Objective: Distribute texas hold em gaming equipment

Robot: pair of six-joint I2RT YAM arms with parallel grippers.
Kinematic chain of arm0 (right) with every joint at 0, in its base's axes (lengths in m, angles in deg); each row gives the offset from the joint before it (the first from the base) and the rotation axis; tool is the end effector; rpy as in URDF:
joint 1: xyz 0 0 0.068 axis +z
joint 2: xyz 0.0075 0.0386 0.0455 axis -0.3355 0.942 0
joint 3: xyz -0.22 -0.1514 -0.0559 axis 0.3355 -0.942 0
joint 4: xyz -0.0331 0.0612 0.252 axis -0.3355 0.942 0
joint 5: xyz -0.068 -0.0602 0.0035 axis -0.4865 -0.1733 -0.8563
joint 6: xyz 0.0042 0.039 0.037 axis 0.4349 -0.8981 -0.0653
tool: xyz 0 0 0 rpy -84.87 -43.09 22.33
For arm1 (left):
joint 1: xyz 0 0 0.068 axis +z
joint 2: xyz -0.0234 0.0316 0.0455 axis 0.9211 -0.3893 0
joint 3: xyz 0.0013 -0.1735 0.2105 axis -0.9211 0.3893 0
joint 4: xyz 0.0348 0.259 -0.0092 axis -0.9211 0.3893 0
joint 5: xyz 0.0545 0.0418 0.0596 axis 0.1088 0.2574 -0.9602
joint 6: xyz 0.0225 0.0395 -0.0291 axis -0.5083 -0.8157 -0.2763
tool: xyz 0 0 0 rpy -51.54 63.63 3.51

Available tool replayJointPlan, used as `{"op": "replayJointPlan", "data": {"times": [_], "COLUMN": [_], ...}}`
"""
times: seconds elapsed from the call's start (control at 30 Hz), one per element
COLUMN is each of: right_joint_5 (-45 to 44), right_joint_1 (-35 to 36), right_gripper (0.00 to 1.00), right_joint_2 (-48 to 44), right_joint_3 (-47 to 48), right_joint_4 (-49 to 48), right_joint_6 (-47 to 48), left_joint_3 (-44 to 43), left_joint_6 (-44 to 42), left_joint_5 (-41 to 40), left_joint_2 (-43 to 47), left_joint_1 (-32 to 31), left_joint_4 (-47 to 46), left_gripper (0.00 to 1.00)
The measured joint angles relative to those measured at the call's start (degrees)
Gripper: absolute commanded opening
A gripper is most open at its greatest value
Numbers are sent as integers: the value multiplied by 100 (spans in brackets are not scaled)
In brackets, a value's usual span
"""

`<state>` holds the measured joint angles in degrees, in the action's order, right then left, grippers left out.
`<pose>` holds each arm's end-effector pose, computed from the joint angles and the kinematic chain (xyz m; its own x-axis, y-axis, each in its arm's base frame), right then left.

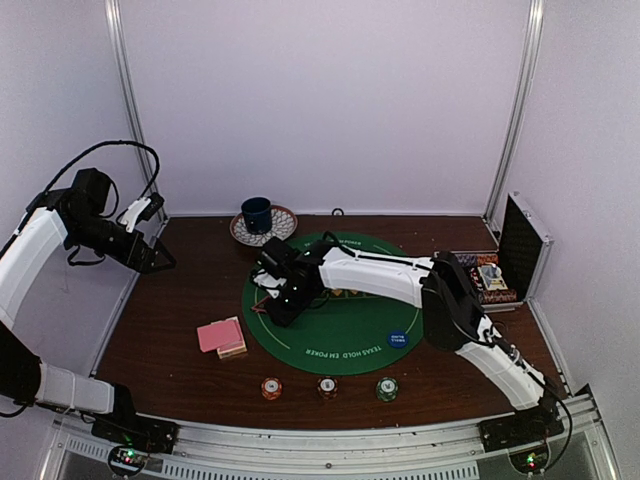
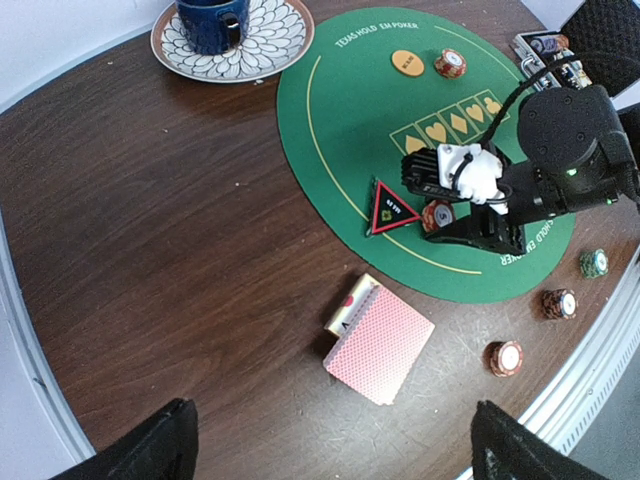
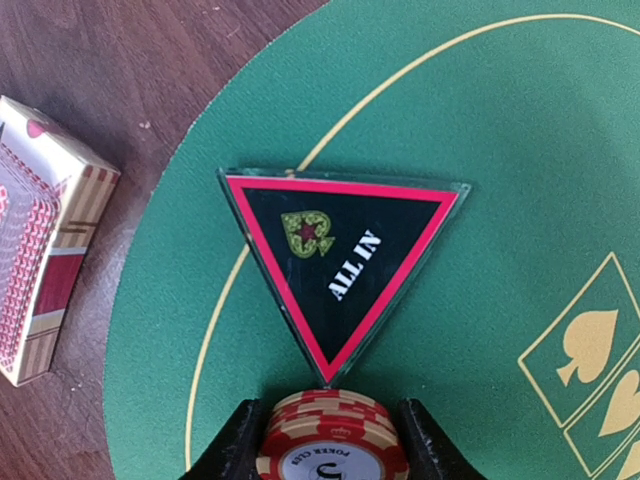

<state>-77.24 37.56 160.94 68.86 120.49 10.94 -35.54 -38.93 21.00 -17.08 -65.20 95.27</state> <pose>0.2935 0.4609 0.1541 -0.5585 -0.7065 -0.4346 -0.8141 0.5674 0.1238 0.2236 -0.0103 0.3412 -0.7839 0.2022 -0.5870 0.4351 0.8534 -0.2872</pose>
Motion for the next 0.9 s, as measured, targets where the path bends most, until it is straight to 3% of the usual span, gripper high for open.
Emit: {"op": "replayJointPlan", "data": {"times": [0.5, 0.73, 0.9], "right_joint_5": [96, 177, 173], "right_joint_1": [234, 358, 328], "right_gripper": [13, 27, 28], "right_joint_2": [-382, -382, -369], "right_joint_3": [-667, -629, -533], "right_joint_4": [-208, -160, -109], "right_joint_6": [-44, -87, -101], "left_joint_3": [0, 0, 0], "left_joint_6": [-17, -17, -17], "left_joint_5": [17, 17, 20], "left_joint_2": [0, 0, 0], "left_joint_1": [0, 0, 0], "left_joint_4": [0, 0, 0], "left_gripper": [98, 97, 98]}}
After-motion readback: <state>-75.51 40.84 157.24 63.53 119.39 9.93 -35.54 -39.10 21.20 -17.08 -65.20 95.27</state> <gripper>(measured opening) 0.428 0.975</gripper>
